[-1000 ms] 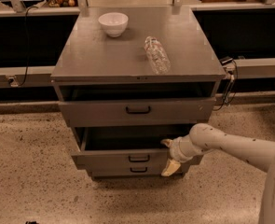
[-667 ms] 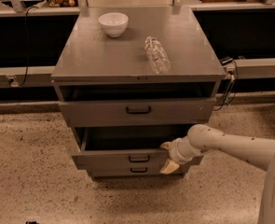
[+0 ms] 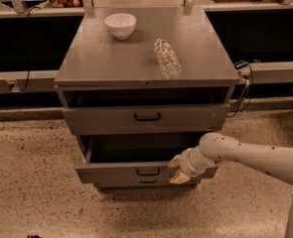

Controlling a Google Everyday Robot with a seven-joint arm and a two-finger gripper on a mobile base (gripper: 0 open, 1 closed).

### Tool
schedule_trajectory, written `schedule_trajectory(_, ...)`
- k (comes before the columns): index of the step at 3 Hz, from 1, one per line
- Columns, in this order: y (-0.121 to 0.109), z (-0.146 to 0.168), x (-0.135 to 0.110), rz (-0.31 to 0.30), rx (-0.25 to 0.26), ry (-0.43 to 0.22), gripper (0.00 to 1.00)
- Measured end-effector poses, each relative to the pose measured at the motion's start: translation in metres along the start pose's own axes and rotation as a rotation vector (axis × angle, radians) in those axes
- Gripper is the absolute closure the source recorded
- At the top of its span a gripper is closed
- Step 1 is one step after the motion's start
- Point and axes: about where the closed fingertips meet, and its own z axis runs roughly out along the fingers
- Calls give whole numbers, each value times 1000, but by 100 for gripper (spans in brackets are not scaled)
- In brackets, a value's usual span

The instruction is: Open middle drawer

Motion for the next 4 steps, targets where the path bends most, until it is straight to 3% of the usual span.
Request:
schedule_trajectory(1, 4, -2, -2, -3, -50, -8, 74)
schedule_trajectory(2, 6, -10, -8, -19, -57, -51, 64)
schedule_trajectory(3, 7, -8, -8, -22, -61, -51, 39)
schedule_trajectory(4, 6, 1, -3, -10, -110, -20, 15)
